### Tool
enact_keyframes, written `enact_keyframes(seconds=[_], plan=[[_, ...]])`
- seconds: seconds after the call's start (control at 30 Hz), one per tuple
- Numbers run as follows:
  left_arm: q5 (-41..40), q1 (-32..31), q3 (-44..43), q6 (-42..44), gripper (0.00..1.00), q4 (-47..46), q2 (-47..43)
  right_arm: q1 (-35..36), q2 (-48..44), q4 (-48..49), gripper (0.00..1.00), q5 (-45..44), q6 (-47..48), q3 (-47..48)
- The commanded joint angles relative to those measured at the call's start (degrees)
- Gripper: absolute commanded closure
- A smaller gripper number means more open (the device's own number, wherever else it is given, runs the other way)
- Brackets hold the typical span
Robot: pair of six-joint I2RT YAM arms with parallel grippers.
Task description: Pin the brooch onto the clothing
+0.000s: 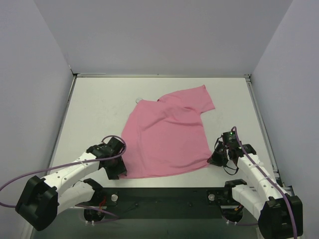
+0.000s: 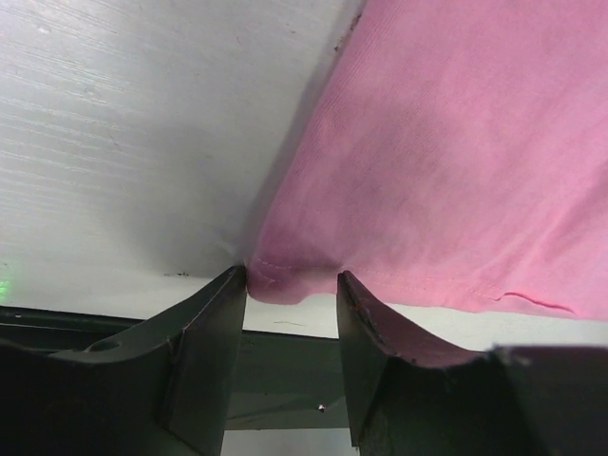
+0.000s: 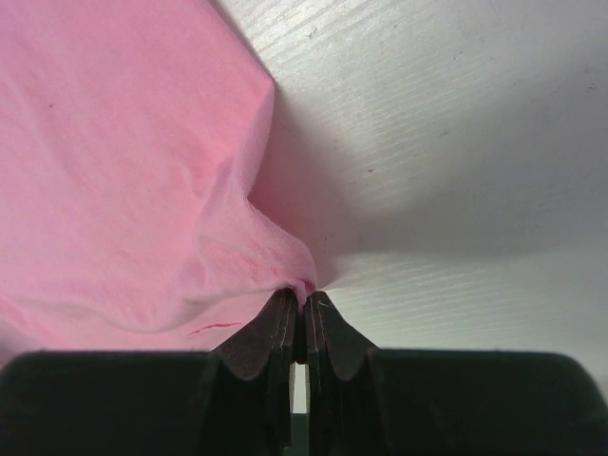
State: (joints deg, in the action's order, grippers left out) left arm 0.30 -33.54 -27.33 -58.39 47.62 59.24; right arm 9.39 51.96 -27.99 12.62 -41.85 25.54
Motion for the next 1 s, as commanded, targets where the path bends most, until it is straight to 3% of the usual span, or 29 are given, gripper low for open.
enact_keyframes(seconds=[0.0, 0.17, 0.23, 0.27, 0.4, 0.7, 0.83, 0.97], plan=[[-1.5, -0.8, 2.6, -2.7, 0.51, -3.4, 0.1, -0.3, 0.5, -1.1, 1.0, 1.1, 0.4, 2.1], [-3.0, -0.8, 2.5, -3.0, 0.63, -4.2, -1.0, -0.4, 1.3, -0.7, 1.0, 2.4, 1.5, 2.8], [-3.5, -0.8, 2.3, -2.8, 0.72, -4.8, -1.2, -0.3, 2.3, -0.5, 1.0, 3.1, 1.6, 3.0], [-3.7, -0.7, 2.1, -2.6, 0.83, -5.8, -1.2, -0.3, 2.5, -0.2, 1.0, 3.5, 1.9, 3.1], [-6.1, -0.6, 0.2, -0.8, 1.0, -8.8, 0.3, -0.3, 4.3, 1.2, 1.0, 4.5, 2.9, 4.2], [-10.1, 3.5, -18.7, 10.4, 1.0, -16.0, 14.6, -0.2, 7.4, 7.9, 1.0, 6.6, 6.7, 11.0], [-5.9, 10.8, -28.5, 16.0, 1.0, -20.4, 19.8, -0.1, 11.0, 11.7, 1.0, 6.7, 7.3, 19.6], [-4.3, 13.6, -40.8, 19.7, 1.0, -21.2, 24.1, 0.0, 16.3, 13.3, 1.0, 7.2, 7.0, 29.1]])
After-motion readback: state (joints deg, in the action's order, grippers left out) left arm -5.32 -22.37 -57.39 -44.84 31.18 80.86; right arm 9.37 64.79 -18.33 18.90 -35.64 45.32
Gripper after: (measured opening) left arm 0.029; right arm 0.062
